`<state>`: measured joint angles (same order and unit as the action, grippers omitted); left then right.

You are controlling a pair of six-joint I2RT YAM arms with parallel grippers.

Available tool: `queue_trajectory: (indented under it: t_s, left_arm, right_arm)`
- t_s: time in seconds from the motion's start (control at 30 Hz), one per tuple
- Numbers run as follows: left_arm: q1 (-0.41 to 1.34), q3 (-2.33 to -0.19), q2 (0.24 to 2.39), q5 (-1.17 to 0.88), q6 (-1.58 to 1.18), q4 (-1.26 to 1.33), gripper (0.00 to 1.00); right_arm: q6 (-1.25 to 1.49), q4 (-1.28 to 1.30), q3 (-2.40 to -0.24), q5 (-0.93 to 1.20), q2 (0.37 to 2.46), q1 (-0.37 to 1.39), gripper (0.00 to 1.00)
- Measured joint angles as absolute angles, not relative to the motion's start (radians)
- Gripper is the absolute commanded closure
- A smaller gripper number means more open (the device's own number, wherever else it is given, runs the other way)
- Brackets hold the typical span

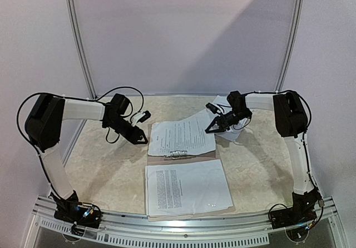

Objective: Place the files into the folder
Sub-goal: Place the file on the spring clip of the folder.

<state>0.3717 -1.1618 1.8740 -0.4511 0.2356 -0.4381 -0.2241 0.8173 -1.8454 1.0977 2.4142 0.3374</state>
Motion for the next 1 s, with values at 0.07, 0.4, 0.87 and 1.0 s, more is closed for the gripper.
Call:
queue_trajectory:
  t_s: [0.07, 0.4, 0.87, 1.0]
  left_arm:
    - [0.375, -1.162, 1.874, -0.450, 0.236, -0.437, 0.51]
    - [0.389, -1.150, 1.886, -0.435, 0.236, -0.423, 0.51]
    - [0.420, -1.126, 1.925, -0.464, 0.236, -0.405, 0.52]
    - [0.420, -1.125, 1.925, -0.464, 0.241, -0.405, 0.53]
  right_arm:
    - [-0.223, 0.818, -1.876, 1.097, 2.429, 0.337, 1.00]
    - [-0.216, 0.822, -1.926, 1.071, 2.475, 0.337, 0.90]
    - [-0.130, 0.786, -1.927, 0.928, 2.476, 0.337, 0.56]
    - [-0.102, 0.789, -1.943, 0.882, 2.473, 0.338, 0.47]
